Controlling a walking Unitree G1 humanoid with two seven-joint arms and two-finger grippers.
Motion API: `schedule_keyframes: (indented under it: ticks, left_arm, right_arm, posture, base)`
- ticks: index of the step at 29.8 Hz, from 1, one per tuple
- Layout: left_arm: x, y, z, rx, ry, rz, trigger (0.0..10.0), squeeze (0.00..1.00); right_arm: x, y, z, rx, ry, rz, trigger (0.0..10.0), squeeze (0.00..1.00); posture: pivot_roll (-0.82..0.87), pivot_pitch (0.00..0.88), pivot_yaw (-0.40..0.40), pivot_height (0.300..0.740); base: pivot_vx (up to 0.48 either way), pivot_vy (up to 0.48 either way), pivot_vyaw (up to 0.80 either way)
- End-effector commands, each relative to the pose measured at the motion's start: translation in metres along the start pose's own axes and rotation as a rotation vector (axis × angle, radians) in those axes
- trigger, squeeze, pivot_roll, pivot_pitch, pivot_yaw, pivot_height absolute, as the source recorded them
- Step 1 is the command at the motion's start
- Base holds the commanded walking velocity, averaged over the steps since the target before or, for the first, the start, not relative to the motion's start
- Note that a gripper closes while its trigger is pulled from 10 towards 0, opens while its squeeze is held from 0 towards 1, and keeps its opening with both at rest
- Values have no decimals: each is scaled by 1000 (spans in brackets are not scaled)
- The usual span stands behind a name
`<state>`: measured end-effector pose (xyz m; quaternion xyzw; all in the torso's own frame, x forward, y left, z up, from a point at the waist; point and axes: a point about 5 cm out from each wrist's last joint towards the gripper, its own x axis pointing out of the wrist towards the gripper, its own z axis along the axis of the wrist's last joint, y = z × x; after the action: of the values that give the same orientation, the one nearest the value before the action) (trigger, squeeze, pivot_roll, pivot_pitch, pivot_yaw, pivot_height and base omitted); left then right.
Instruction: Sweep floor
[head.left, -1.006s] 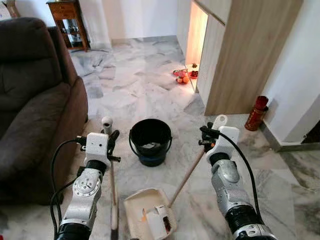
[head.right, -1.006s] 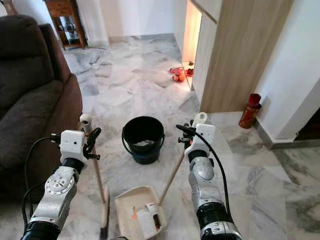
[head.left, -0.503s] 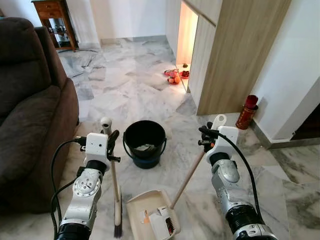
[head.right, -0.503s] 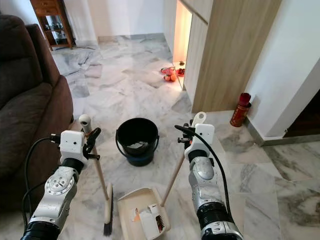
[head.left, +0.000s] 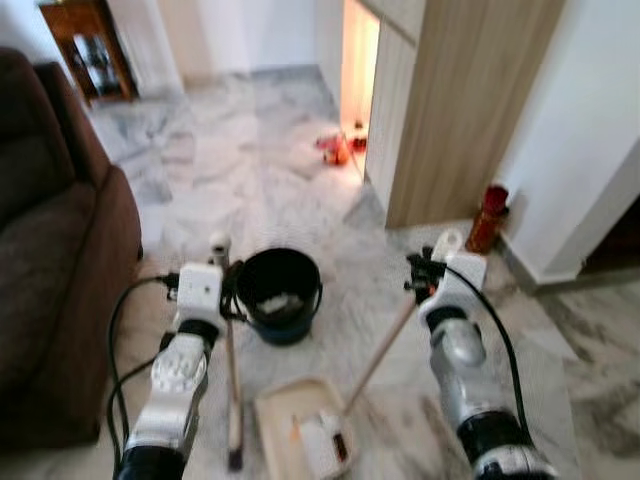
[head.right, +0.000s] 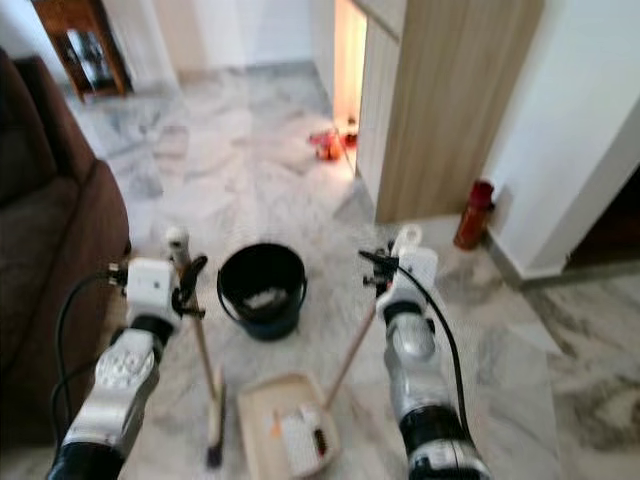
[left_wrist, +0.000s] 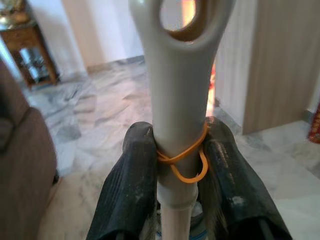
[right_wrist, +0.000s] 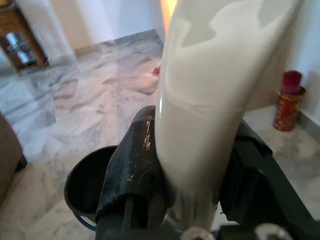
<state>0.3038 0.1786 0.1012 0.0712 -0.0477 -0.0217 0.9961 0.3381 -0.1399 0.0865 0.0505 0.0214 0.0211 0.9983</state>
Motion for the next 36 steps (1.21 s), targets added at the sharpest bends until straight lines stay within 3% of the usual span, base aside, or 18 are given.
schedule_keyframes:
  ticks: [1,10,17,22,36]
  left_arm:
    - [7,-3,12,15,-47,-12,10000,0]
    - [7,-4,12,12,-49,-10,10000,0]
    - [7,-5,13,9,-58,-10,10000,0]
    - [7,-5,12,7,-57,-11,10000,0]
    - [7,-6,11,0,-54,-16,10000,0]
  right_arm:
    - [3,-1,8,33,-36,-7,10000,0]
    - [3,2,10,22,-49,24,10000,0]
    - [3,3,9,19,-42,31,10000,0]
    - [3,1,10,22,-45,23,10000,0]
    - [5,2,44,4,-150,73,10000,0]
  posture:
    - [120,0,24,740]
    - [117,0,22,740]
    - [116,0,20,740]
    - [114,0,21,740]
    - [106,0,24,740]
  base:
    - [352,0,0]
    - [347,0,176]
    - [0,0,800]
    - [0,0,85]
    - [0,0,0]
